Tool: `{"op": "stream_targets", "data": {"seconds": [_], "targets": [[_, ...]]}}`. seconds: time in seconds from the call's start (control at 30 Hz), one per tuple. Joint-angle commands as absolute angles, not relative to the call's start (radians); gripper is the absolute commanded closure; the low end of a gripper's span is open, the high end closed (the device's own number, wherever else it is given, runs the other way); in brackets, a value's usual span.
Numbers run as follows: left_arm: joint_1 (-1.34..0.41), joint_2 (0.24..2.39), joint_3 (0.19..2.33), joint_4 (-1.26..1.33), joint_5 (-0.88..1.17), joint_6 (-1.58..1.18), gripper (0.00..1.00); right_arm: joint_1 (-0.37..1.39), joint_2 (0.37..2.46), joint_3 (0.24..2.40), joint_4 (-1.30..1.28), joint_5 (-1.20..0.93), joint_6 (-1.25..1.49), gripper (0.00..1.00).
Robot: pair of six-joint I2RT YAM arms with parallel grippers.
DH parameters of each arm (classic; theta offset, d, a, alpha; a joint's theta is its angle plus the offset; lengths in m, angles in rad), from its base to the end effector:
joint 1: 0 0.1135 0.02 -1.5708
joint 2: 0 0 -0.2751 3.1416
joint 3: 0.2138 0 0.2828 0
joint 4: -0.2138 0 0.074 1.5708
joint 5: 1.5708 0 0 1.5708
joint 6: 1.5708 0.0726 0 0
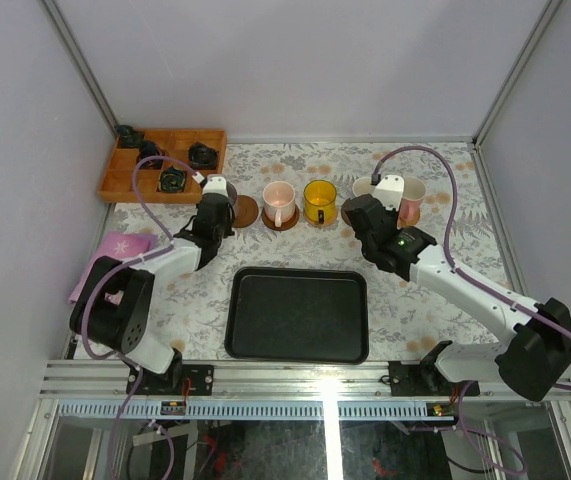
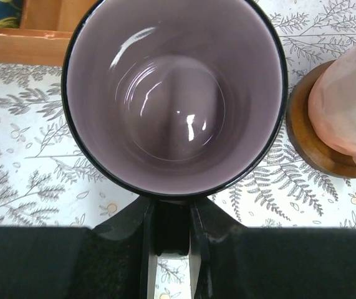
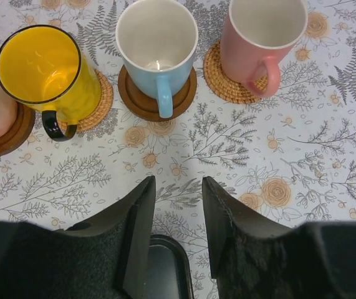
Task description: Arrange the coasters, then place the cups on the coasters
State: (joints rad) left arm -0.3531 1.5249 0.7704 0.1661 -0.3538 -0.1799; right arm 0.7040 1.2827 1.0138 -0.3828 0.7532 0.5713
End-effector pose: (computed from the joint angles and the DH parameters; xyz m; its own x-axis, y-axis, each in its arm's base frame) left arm 0.3540 -0.1037 0.1639 -0.5220 0.0135 -0.8528 -0.0401 0.9984 0.0404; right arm 0.2800 0.1726 0.2847 -0.4201 0.1608 -0.8931 0.2015 0.9761 0.0809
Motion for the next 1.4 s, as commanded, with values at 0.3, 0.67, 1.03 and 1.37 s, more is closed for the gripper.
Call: {"op": "stream_targets", "data": {"seconds": [0.3,0.67,1.03,1.37], "targets": [[-0.327,1.661,0.903,0.420,-0.224,-0.099,1.00,0.696,1.281,1.026,-0.351,0.798,0.562,0.57],[-0.324,1.731,0.949,0.380,-0.247,-0.111,1.00,0.696,1.300,1.031,-0.345,0.787,0.543,0.57],[-0.324,1.671,0.890,0.332,-0.264,-0.151,1.00,0.696,1.331,1.041,-0.333,0.763,0.541,0.57],[-0.324,1.659,0.880,0.293,-0.247,-0.176,1.00,0.696,1.334,1.044,-0.334,0.750,0.546,0.57]]}}
